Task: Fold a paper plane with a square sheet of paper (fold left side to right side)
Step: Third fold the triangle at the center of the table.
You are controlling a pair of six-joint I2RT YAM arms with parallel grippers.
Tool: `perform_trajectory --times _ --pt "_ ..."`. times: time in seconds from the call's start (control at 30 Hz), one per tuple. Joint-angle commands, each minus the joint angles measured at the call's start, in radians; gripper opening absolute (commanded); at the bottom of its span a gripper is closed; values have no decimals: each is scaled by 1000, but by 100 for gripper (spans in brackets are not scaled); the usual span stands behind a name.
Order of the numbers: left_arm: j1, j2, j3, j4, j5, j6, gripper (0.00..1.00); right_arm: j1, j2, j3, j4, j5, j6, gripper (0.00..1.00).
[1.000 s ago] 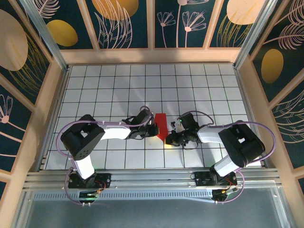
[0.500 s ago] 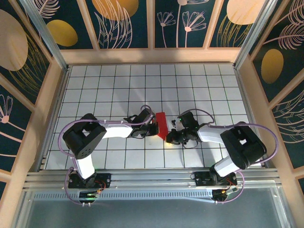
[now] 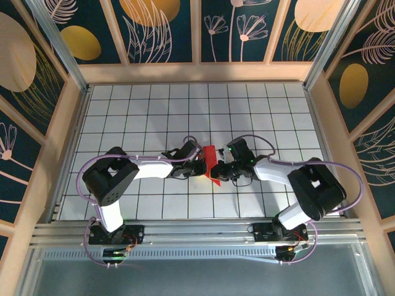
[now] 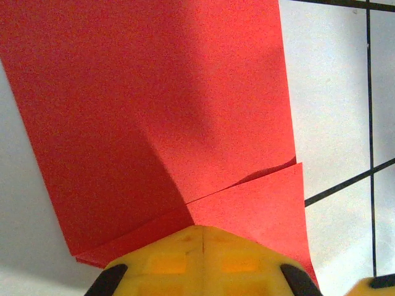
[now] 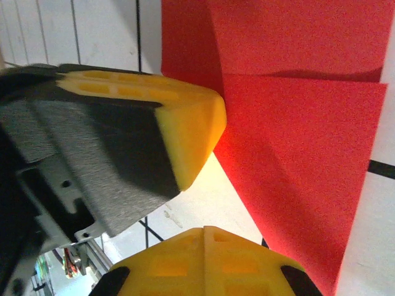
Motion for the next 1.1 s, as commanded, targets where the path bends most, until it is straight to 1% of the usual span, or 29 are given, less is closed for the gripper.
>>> perform_trajectory --times 0.0,0.5,0.73,1.07 --pt "5 37 0 -82 -25 3 0 16 38 18 44 21 29 0" --pt "5 39 -3 -85 -22 3 0 23 110 44 105 33 45 0" --pt "4 43 -3 -91 -25 5 0 24 139 38 72 59 31 0" --pt "4 37 -6 -106 -48 12 0 -4 67 -52 -5 62 34 0"
